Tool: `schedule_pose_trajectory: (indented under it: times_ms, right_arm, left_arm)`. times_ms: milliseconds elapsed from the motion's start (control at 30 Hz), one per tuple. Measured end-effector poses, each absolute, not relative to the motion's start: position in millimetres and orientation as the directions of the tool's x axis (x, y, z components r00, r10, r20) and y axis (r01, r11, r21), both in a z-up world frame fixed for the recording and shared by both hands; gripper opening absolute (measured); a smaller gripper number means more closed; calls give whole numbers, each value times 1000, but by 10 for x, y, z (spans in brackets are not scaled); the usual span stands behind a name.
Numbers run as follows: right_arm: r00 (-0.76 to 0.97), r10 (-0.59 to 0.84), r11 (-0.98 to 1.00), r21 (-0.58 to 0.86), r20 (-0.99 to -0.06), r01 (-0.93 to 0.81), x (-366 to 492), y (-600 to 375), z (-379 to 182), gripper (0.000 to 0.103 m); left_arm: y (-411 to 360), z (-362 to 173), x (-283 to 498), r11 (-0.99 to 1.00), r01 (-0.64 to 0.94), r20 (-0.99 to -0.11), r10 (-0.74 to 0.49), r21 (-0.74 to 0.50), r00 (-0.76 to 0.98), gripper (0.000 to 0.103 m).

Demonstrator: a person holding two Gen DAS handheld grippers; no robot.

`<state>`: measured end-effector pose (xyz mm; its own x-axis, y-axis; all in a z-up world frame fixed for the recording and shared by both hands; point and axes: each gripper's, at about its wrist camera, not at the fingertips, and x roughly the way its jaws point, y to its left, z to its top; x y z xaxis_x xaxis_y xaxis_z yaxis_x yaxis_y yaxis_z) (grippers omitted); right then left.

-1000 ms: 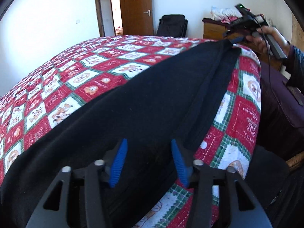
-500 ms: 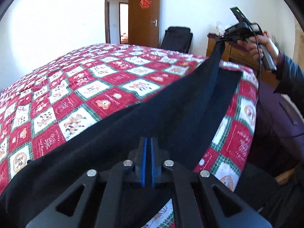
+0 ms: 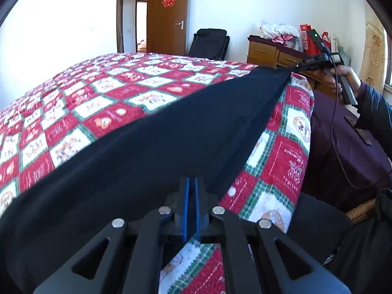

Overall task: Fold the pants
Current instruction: 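Fold the pants end with the right tool toward the left tool, then open both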

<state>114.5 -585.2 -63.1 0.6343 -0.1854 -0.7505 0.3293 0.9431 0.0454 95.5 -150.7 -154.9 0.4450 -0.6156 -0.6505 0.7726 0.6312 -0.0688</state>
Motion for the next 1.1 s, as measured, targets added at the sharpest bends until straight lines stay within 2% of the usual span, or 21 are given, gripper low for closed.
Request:
schedule_pose_trajectory:
  times_ms: [33,67,200,333,367,400,433,500,567,633,733,833,867,933,967,1000,1067,1100]
  right_arm:
    - [647,-159,939,89,-745,333,1135,-5903,-613,37]
    - [671,-117,929,158,-732,335,1151,-5965,-575,52]
    - [705,-5,910,288,-710,297,1400,-5992,-523,54]
    - [622,105,880,363,-776,305,1886,-5941,-785,54]
    - [580,139,877,372,-802,304,2012,-5909,-895,52]
    - [550,142,881,359,-823,309,2098,-5869,-981,28]
    - [539,100,896,312,-836,317,2153,-5814,-1011,16]
    - [576,61,911,281,-815,301,2150,-5755,-937,8]
    - [635,19,907,281,-772,313,2095,-5762,-830,7]
    - [631,-70,910,210,-772,358,2093,-5774,-827,2]
    - [599,-75,915,185,-798,360,2097,-5772,-955,3]
    - [621,-115,918,157,-775,365,1933,-5705,-845,5]
    - [629,-149,917,132,-763,377,1881,-5695,-778,7]
    - [667,-173,930,102,-725,352,1758,-5584,-619,27]
    - [694,-158,943,101,-702,317,1658,-5453,-519,52]
    - [712,-137,953,103,-689,284,1596,-5347,-454,65]
    - [738,-86,978,83,-669,189,1477,-5040,-362,65]
    - [742,-69,987,61,-666,147,1441,-4881,-343,65]
  left_arm:
    - [-1544,-1536,949,631,774,-652,-608,-50,453,10]
    - [-1567,-1534,944,632,774,-652,-601,-35,461,12]
    - [-1706,-1654,968,624,781,-684,-565,12,462,13]
    - [-1699,-1771,1037,624,781,-699,-570,-26,432,14]
    - [-1673,-1772,1059,625,779,-695,-584,-55,419,14]
    - [-1621,-1776,1114,625,772,-692,-609,-117,388,14]
    - [-1584,-1779,1146,623,766,-688,-626,-158,368,14]
    - [-1512,-1808,1194,613,753,-678,-660,-238,323,14]
    - [-1483,-1823,1204,604,748,-668,-680,-275,304,14]
    - [-1486,-1833,1203,604,743,-663,-686,-289,299,14]
    - [-1513,-1806,1151,612,745,-667,-674,-265,316,14]
    - [-1464,-1734,1089,624,734,-659,-675,-269,332,14]
    - [-1436,-1720,1084,629,730,-657,-673,-266,341,14]
    - [-1353,-1661,1023,649,717,-641,-668,-253,379,18]
    - [-1313,-1642,1002,659,710,-635,-664,-247,395,25]
    - [-1288,-1622,994,672,703,-632,-654,-233,416,38]
    - [-1255,-1586,962,693,692,-621,-636,-201,457,51]
    - [-1230,-1570,952,701,688,-615,-631,-190,473,53]
